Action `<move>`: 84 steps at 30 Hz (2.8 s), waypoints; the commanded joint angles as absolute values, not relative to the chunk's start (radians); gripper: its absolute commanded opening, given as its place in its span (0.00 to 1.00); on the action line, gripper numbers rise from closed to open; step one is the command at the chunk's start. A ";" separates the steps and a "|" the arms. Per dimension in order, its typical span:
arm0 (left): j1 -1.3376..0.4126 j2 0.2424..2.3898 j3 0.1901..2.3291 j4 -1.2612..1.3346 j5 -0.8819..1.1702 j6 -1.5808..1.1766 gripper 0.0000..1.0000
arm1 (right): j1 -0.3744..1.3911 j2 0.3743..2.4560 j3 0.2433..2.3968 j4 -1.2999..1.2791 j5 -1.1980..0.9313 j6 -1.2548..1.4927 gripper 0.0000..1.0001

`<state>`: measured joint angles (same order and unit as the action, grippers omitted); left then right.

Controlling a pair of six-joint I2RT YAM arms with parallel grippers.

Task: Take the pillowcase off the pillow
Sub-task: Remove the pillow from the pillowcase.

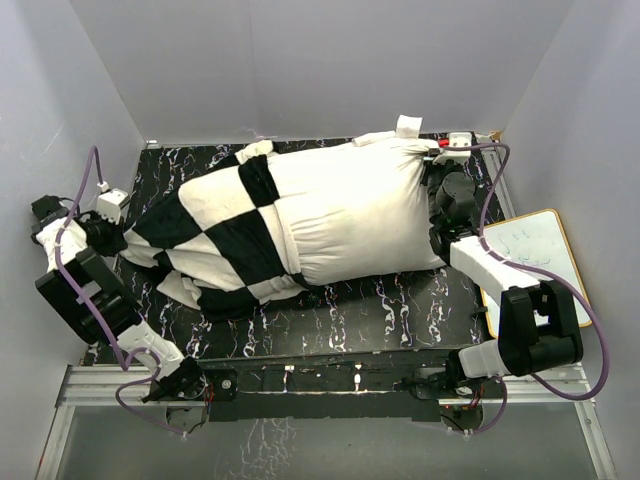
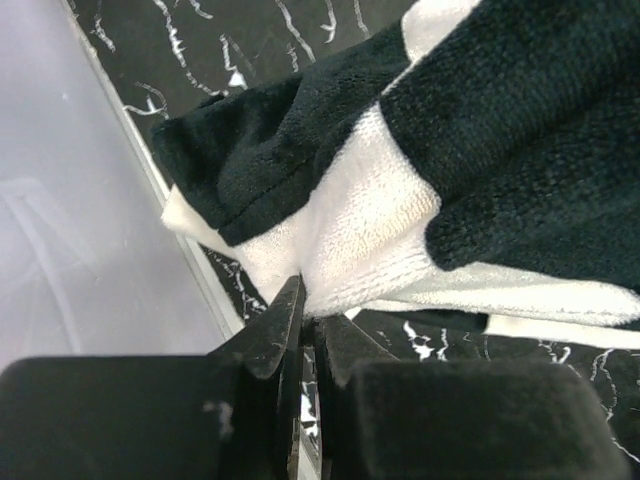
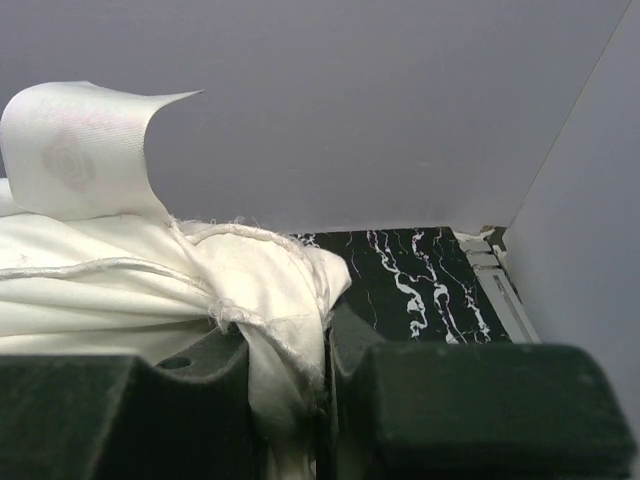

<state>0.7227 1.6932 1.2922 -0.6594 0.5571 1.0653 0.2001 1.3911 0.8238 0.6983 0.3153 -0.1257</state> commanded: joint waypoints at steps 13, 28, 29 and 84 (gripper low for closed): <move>0.663 1.644 1.510 -0.812 0.455 1.039 0.56 | 0.039 1.438 0.873 0.687 0.669 -0.119 0.08; 0.009 1.404 1.070 -0.880 0.488 1.150 0.97 | 0.164 1.499 0.843 0.676 0.639 -0.151 0.08; 0.001 1.419 1.054 -0.873 0.479 1.156 0.97 | 0.167 1.500 0.847 0.675 0.637 -0.151 0.08; 0.885 1.616 1.191 -0.196 0.192 1.347 0.00 | 0.054 1.587 1.077 0.634 0.585 -0.032 0.08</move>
<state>0.7841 1.6150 1.0882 -0.4873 0.4377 1.3800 0.1448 1.6516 1.0580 0.3985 0.3325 0.0269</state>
